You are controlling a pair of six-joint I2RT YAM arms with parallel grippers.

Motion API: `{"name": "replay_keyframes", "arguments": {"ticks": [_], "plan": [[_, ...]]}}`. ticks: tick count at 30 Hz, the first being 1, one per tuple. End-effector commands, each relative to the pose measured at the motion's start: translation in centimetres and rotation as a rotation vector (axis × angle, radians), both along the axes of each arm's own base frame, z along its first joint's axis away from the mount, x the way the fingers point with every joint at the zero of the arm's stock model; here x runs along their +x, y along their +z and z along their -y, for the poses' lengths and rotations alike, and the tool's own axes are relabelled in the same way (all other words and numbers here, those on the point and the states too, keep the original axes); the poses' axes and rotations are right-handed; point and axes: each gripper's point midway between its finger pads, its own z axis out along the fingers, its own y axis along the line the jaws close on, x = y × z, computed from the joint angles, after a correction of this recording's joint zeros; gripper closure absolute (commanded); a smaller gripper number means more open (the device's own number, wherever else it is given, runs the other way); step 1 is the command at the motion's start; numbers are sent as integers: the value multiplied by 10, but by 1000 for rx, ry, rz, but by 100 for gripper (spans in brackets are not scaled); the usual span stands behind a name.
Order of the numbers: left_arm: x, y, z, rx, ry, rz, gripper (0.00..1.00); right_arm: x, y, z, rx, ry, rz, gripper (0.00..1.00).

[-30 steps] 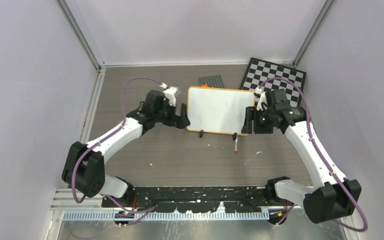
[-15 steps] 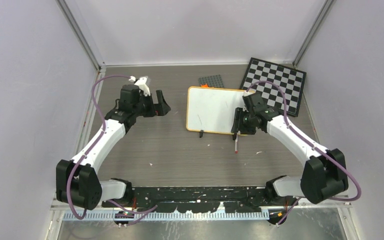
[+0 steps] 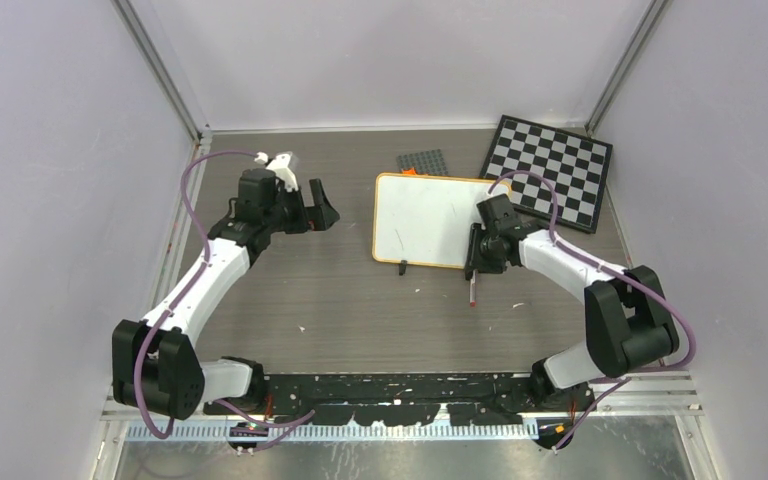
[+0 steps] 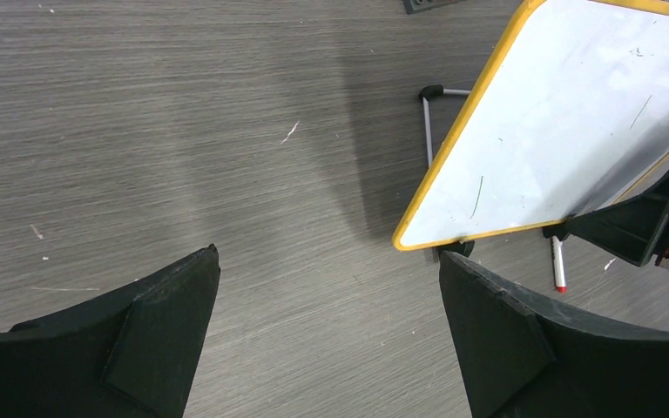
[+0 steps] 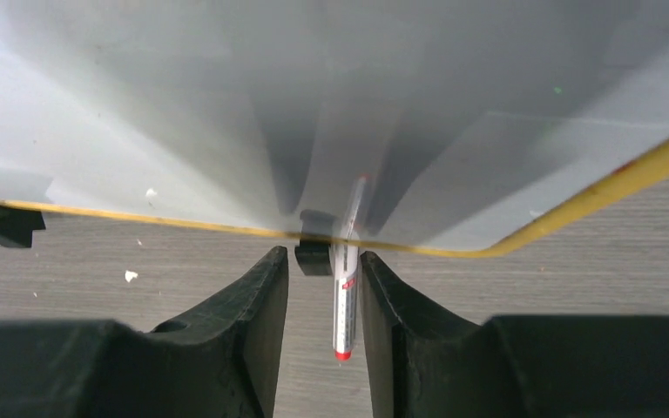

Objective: Write a sentence on the whiteboard
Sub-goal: Move the whiteboard to the center of the board.

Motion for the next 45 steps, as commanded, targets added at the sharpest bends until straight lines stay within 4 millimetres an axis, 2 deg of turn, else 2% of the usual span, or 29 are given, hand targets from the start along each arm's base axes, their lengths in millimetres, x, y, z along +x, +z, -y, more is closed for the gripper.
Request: {"name": "replay_keyframes", "arguments": {"ticks": [1, 5, 9, 18, 19, 21, 28, 31, 37, 41, 45], "plan": [[3, 17, 0, -27, 0, 55, 0, 23, 0, -4, -9, 1, 70, 60], [3, 15, -2, -23, 4, 50, 0, 26, -11, -5, -20, 4, 52, 63], [4, 16, -3, -20, 7, 54, 0, 30, -10, -9, -13, 21, 60, 68], [6, 12, -7, -13, 17, 45, 0, 36, -3, -21, -51, 126, 89, 88], [6, 12, -8, -10, 19, 44, 0, 36, -4, -23, -59, 140, 77, 93], [6, 12, -10, -2, 24, 44, 0, 31, -8, -26, -72, 183, 41, 100], [9, 17, -25, 5, 67, 42, 0, 8, -8, -52, -25, 329, -21, 100], [10, 31, -41, -8, 101, 54, 0, -6, -6, -60, -33, 398, -17, 100], [12, 76, -86, -65, 191, 108, 0, -31, -3, -71, -51, 512, -19, 100], [5, 84, -98, -52, 204, 96, 0, -51, -5, -72, -78, 562, -70, 100], [0, 81, -99, -54, 207, 93, 0, -59, 7, -79, -45, 571, -54, 100]]}}
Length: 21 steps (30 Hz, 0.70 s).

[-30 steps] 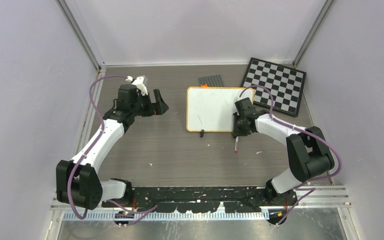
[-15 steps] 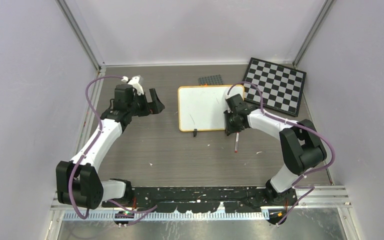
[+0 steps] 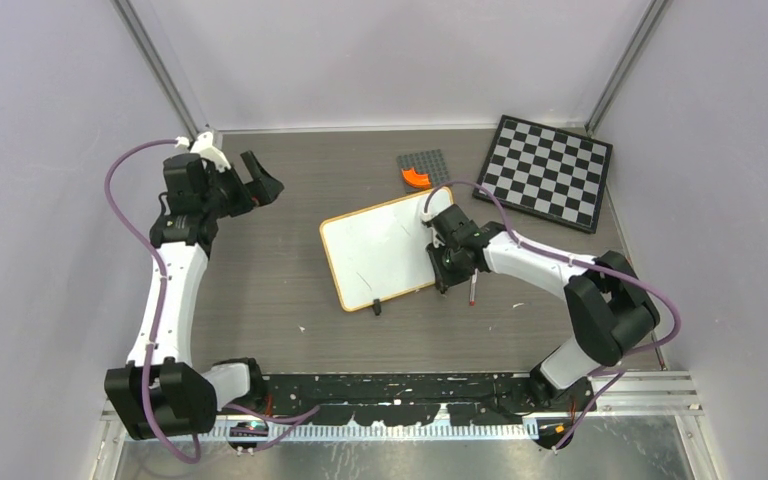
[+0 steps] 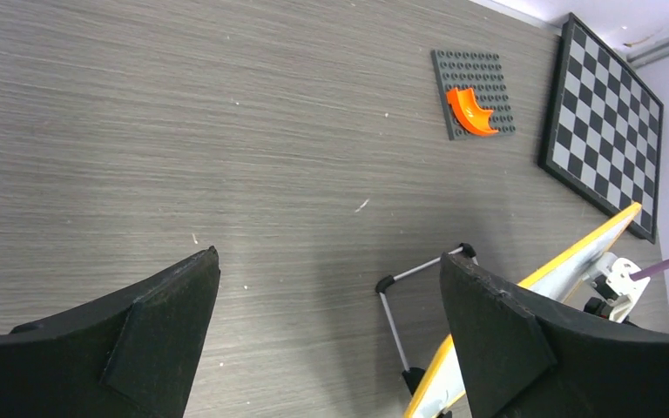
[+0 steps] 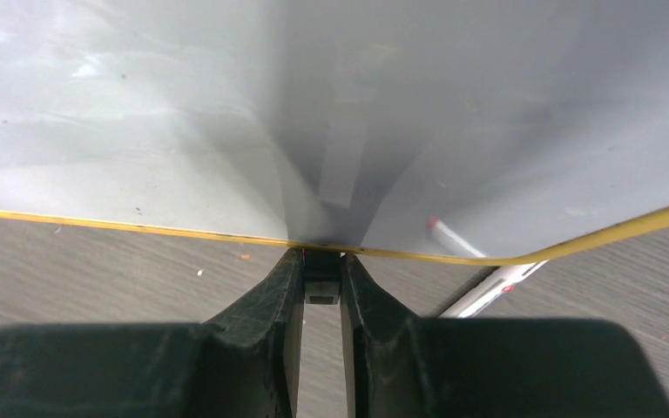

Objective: Write a sentence on the whiteboard
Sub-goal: Move the whiteboard to the center of the board.

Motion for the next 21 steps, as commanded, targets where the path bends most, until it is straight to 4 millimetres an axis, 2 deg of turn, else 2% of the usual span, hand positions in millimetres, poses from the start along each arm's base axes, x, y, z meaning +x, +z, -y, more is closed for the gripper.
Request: {"name": "replay_keyframes", "arguments": {"ticks": [1, 6, 11, 16, 20, 21], "plan": [[-13, 3, 5, -6, -38, -8, 0, -28, 17, -3, 27, 57, -49, 100], [-13, 3, 5, -6, -31, -6, 0, -42, 26, -5, 18, 30, -120, 100], [-11, 2, 6, -26, -29, -13, 0, -58, 27, 2, 18, -13, -155, 100], [-9, -2, 8, -46, -28, -20, 0, -64, 29, 9, 16, -45, -154, 99], [-7, -3, 8, -50, -27, -19, 0, -70, 25, 10, 24, -56, -175, 91], [-7, -4, 8, -53, -27, -21, 0, -70, 24, 10, 21, -58, -179, 81]]}}
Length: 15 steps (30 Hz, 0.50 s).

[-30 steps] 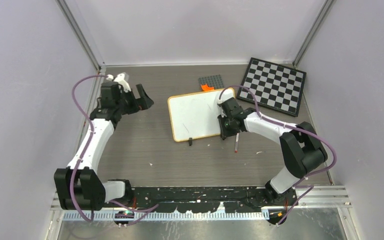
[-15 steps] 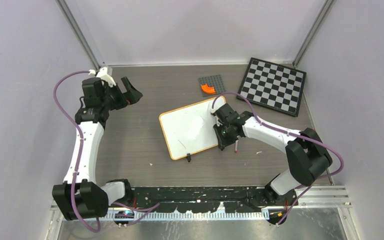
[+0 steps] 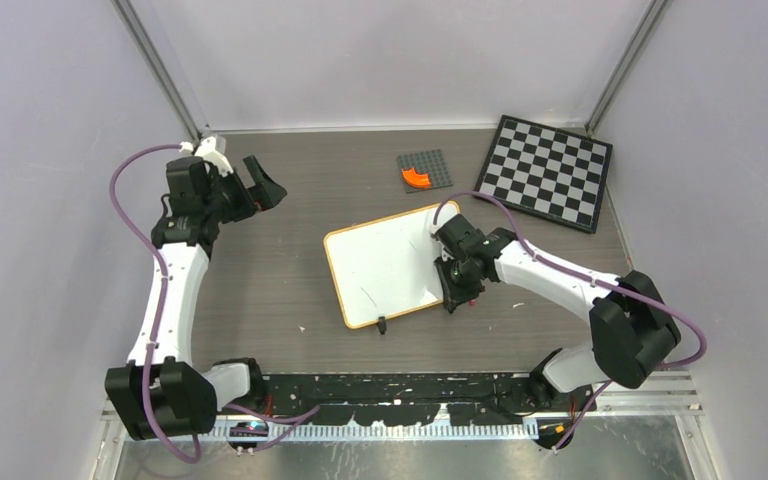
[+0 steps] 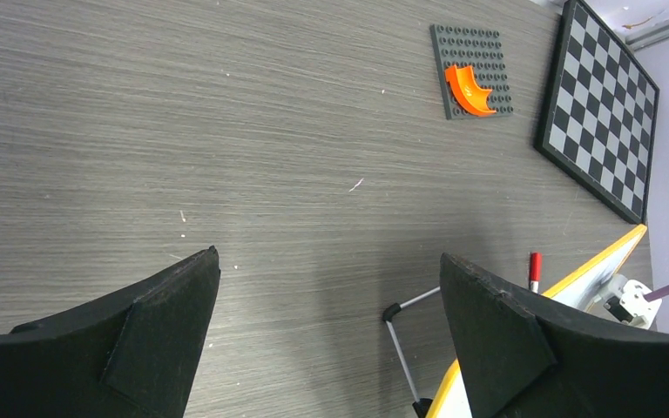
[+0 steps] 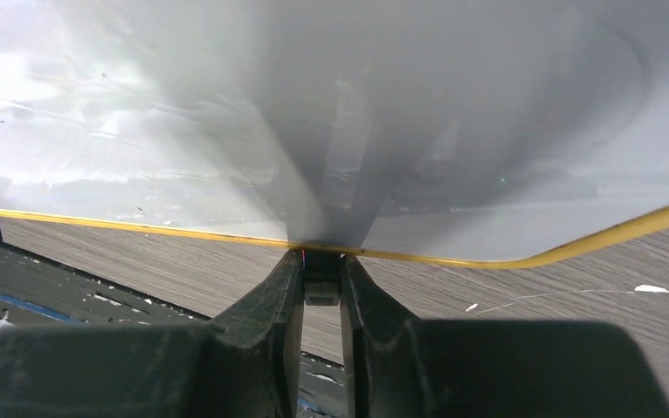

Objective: Write a sentence on the whiteboard
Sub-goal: Move the whiteboard to the center of the board.

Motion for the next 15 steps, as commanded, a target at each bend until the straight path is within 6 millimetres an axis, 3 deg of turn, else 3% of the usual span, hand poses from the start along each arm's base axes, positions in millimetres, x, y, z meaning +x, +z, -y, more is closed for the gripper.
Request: {"name": "replay_keyframes", "arguments": {"ticks": [1, 7, 12, 15], "plan": [[4, 5, 3, -29, -9, 25, 0, -12, 5, -2, 23, -11, -44, 72], [5, 2, 5, -46, -10, 16, 0, -9, 10, -3, 23, 10, -29, 53], [5, 2, 8, -61, -17, 16, 0, -9, 26, -4, 42, 45, -10, 39], [6, 2, 9, -76, -21, 14, 0, -11, 39, -9, 79, 62, -3, 37]]}}
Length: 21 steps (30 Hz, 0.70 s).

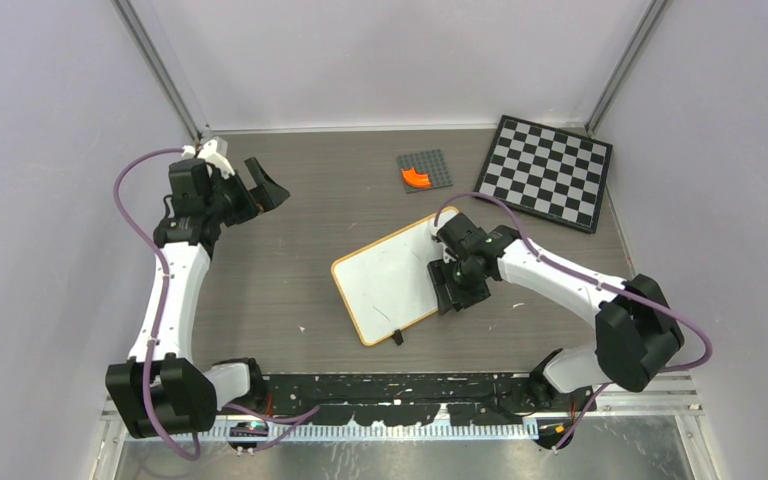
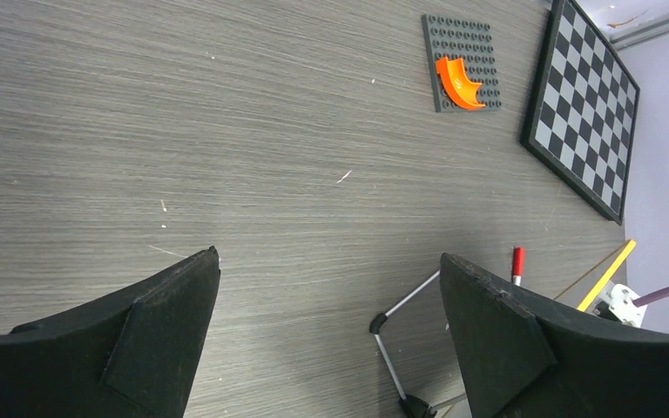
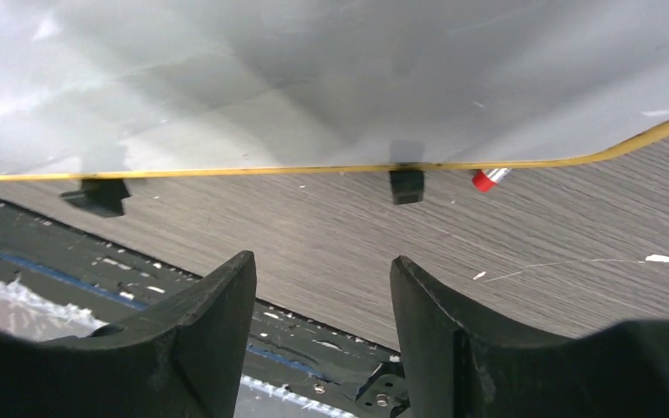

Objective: Write a sentence on the whiteboard
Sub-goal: Move the whiteboard to the center of the board, then pick up the whiteboard marker at the center of the board.

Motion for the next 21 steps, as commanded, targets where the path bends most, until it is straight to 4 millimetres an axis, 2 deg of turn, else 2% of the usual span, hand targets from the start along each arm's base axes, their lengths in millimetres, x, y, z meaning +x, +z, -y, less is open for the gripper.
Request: {"name": "replay_keyframes", "arguments": {"ticks": [1, 2, 4, 7, 10, 11, 13, 16, 19, 21], "plan": [[7, 10, 5, -33, -19, 44, 0, 0, 37, -17, 113, 52, 37, 37], [7, 11, 5, -37, -20, 45, 0, -3, 39, -20, 130, 55, 24, 37], [7, 12, 8, -47, -33, 47, 0, -9, 47, -27, 179, 84, 2, 46], [4, 14, 11, -57, -46, 53, 0, -12, 77, -36, 255, 162, 25, 48], [1, 17, 12, -53, -53, 66, 0, 16, 119, -25, 354, 40, 112, 48], [0, 20, 12, -55, -56, 73, 0, 31, 134, -16, 391, -33, 152, 48], [-1, 23, 13, -57, -59, 81, 0, 57, 146, 12, 374, -169, 223, 48], [-1, 27, 13, -60, -55, 92, 0, 84, 141, 54, 244, -330, 313, 47], [0, 29, 13, -62, -52, 94, 0, 99, 116, 89, 124, -467, 298, 47], [0, 30, 12, -63, -49, 95, 0, 105, 97, 101, 48, -515, 252, 49]]}}
